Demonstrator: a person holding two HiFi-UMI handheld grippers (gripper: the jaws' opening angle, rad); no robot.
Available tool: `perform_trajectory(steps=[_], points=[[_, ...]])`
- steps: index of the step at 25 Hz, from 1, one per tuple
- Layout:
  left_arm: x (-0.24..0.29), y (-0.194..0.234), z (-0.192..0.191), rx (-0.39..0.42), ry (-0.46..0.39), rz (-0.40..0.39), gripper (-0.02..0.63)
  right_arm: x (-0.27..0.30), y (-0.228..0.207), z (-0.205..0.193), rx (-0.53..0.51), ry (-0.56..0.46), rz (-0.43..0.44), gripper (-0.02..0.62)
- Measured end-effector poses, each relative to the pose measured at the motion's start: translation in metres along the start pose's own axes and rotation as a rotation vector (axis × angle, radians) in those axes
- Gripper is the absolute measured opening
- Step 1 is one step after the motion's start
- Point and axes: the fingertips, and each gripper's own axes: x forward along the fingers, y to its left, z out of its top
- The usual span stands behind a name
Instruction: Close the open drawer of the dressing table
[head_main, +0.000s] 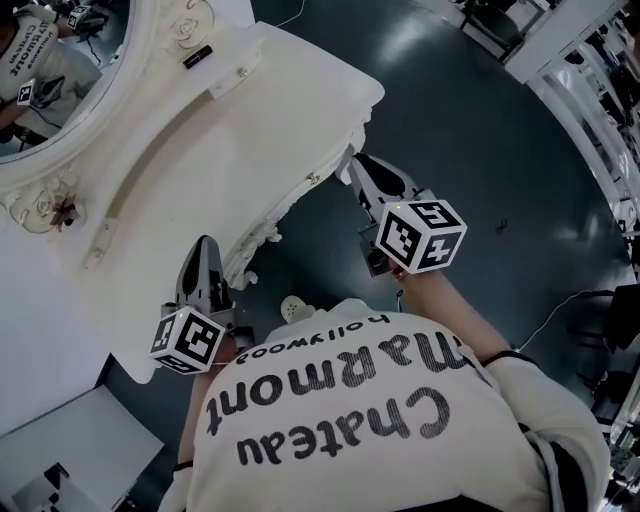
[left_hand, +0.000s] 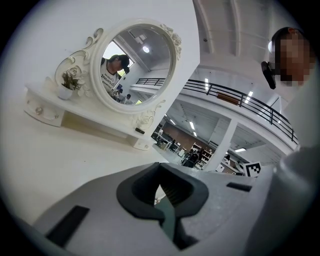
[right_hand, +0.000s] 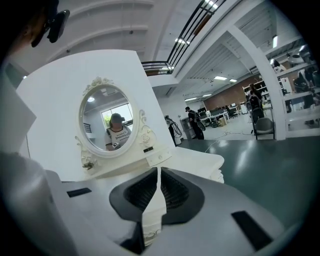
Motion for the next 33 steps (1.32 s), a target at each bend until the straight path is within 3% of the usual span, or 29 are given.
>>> perform_trajectory(steps=[14,33], points=[[-0.019,-0.033,-0.037,-0.011,-0.028,0.057,0.008,-0.025,-0.01,-0.018,-0.042,0.046,0.089,0.044],[-0.057,-0.05,-0.056,-0.011,-0.054,0.08,0.008,-0.059,-0.007,-0.041,-0.058,0.077,0.114,0.044]])
